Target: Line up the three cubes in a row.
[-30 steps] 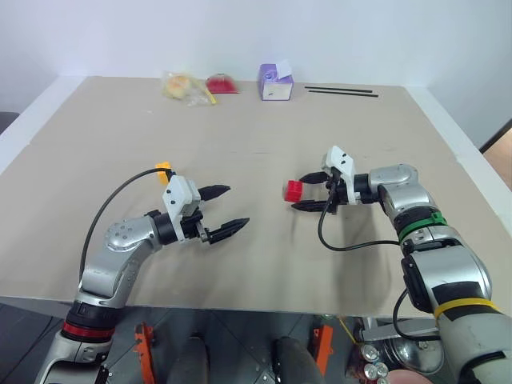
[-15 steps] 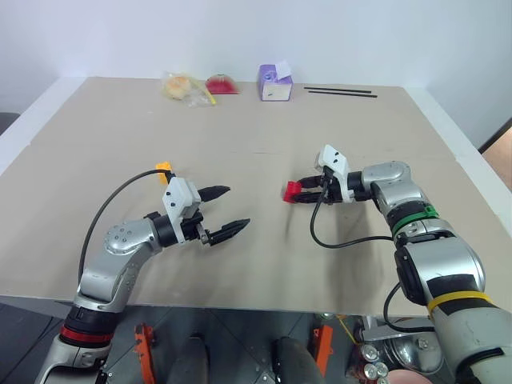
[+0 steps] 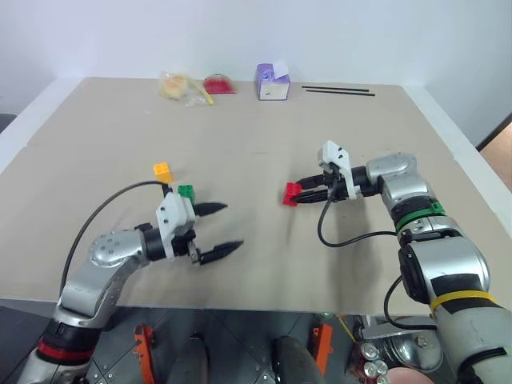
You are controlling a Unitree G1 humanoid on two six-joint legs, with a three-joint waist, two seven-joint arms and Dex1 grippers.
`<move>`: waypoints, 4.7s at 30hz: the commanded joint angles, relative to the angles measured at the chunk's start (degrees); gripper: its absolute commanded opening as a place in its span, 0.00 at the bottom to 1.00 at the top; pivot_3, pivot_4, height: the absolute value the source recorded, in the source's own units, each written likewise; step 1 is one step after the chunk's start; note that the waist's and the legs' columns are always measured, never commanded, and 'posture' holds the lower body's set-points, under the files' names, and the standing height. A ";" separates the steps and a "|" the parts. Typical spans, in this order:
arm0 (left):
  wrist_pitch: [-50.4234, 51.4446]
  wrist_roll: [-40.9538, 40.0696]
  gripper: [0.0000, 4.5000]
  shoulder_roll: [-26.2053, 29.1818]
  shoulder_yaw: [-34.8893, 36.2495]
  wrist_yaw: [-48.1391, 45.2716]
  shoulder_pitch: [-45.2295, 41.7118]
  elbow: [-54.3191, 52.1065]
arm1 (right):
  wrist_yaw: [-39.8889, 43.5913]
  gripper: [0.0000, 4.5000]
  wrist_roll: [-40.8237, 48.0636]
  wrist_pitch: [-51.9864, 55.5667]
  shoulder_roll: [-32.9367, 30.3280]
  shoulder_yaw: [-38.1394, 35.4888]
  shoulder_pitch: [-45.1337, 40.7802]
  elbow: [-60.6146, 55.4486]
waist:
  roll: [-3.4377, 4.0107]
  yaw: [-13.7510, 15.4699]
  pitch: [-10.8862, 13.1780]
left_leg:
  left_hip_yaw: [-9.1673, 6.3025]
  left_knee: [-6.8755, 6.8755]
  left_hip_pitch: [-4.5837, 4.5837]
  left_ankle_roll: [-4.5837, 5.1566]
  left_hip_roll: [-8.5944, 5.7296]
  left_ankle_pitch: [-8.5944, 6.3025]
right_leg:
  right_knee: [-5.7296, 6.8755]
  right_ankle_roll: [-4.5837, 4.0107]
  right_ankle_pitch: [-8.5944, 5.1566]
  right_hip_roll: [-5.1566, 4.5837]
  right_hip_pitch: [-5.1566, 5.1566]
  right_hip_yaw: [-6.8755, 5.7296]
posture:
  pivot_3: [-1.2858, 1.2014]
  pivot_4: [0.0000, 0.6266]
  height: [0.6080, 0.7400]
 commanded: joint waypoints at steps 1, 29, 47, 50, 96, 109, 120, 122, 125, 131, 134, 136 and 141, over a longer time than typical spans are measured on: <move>0.20 -1.75 1.00 2.55 1.03 -3.08 0.93 -4.03 | 5.17 0.27 2.85 3.50 -1.67 1.68 4.70 -13.44 | 0.00 0.09 0.00 | 0.00 0.00 0.00 0.00 0.00 0.00 | 0.00 -0.01 -0.01 0.00 0.00 0.00 | 0.52 0.24 1.00; -1.01 0.39 1.00 1.65 0.67 -2.88 -0.64 -1.76 | 4.30 0.81 6.84 15.18 -9.10 7.76 16.41 -38.24 | 0.00 0.11 0.00 | 0.03 0.08 0.00 0.02 0.00 0.10 | 0.00 -0.27 -0.05 0.00 0.03 0.03 | 0.52 0.24 1.00; -10.41 6.21 1.00 7.09 8.67 -7.61 -16.35 36.20 | 0.84 0.99 16.73 25.68 -4.57 4.25 11.87 -45.31 | -0.01 0.22 0.00 | 0.02 0.10 -0.03 0.06 0.00 0.14 | 0.01 -0.22 0.02 0.01 -0.01 0.00 | 0.52 0.24 1.00; -13.43 8.47 1.00 7.93 6.91 -12.40 -23.16 45.23 | 0.63 0.99 16.85 26.23 -4.56 4.41 12.07 -46.62 | -0.01 0.26 0.00 | 0.03 0.11 -0.07 0.02 0.00 0.17 | 0.00 -0.21 0.03 0.01 -0.01 0.00 | 0.52 0.24 1.00; -30.49 24.76 0.28 1.88 1.81 -26.28 -47.75 85.52 | -6.39 1.00 22.14 34.27 -9.62 2.12 18.93 -60.82 | -0.02 0.07 0.00 | 0.01 0.01 -0.15 0.01 0.00 0.17 | 0.06 0.11 0.07 0.03 -0.10 0.00 | 0.52 0.24 1.00; -15.71 18.93 0.28 0.30 -0.91 -31.96 -32.09 49.15 | -6.10 1.00 21.92 33.15 -13.03 0.92 20.21 -59.70 | -0.02 0.07 0.00 | 0.01 0.03 -0.12 0.01 0.01 0.18 | 0.12 0.09 0.08 0.03 -0.08 0.01 | 0.52 0.24 1.00; -7.51 19.70 0.28 -4.40 -7.91 -25.24 -27.64 34.66 | -7.00 1.00 19.43 32.20 -14.96 0.89 20.52 -58.04 | -0.02 0.09 0.00 | 0.01 0.18 -0.12 0.02 0.01 0.18 | 0.12 0.07 0.11 0.03 -0.04 0.01 | 0.52 0.24 1.00; -7.44 19.92 0.28 -4.89 -9.06 -24.97 -28.14 35.12 | -7.25 1.00 19.49 32.51 -15.16 0.45 20.74 -57.65 | -0.02 0.04 0.00 | 0.01 0.20 -0.12 0.02 0.01 0.18 | 0.12 0.07 0.11 0.03 -0.04 0.01 | 0.52 0.24 1.00; -7.84 20.35 0.28 -5.22 -10.07 -24.59 -29.12 36.67 | -7.53 1.00 19.75 32.82 -15.45 0.20 21.21 -57.89 | -0.02 0.08 0.00 | 0.02 0.21 -0.12 0.02 0.01 0.17 | 0.12 0.06 0.12 0.03 -0.04 0.02 | 0.52 0.24 1.00; -8.74 21.12 0.28 -6.77 -11.32 -23.99 -31.38 40.28 | -8.33 1.00 20.40 33.75 -15.62 -0.18 21.75 -59.12 | -0.02 0.10 0.00 | 0.02 0.34 -0.14 0.02 0.01 0.17 | 0.12 0.06 0.13 0.03 0.00 0.02 | 0.52 0.24 1.00; -8.86 20.83 0.28 -6.97 -11.51 -24.43 -31.52 40.32 | -8.55 1.00 20.71 34.14 -15.81 -0.35 22.11 -59.82 | -0.02 0.10 0.00 | 0.02 0.37 -0.15 0.03 0.01 0.17 | 0.12 0.05 0.13 0.03 0.01 0.02 | 0.52 0.24 1.00; -8.55 20.42 0.28 -6.83 -11.52 -24.85 -31.47 40.01 | -8.68 1.00 20.92 34.37 -15.88 -0.46 22.26 -60.15 | -0.02 0.11 0.00 | 0.01 0.37 -0.15 0.03 0.01 0.17 | 0.12 0.04 0.13 0.03 0.01 0.02 | 0.52 0.24 1.00; -8.09 20.11 0.59 -6.37 -11.56 -25.42 -31.35 39.60 | -8.88 1.00 21.25 34.54 -15.96 -0.42 22.31 -60.36 | -0.02 0.10 0.00 | 0.02 0.40 -0.15 0.03 0.01 0.17 | 0.12 0.04 0.13 0.03 0.02 0.02 | 0.52 0.24 1.00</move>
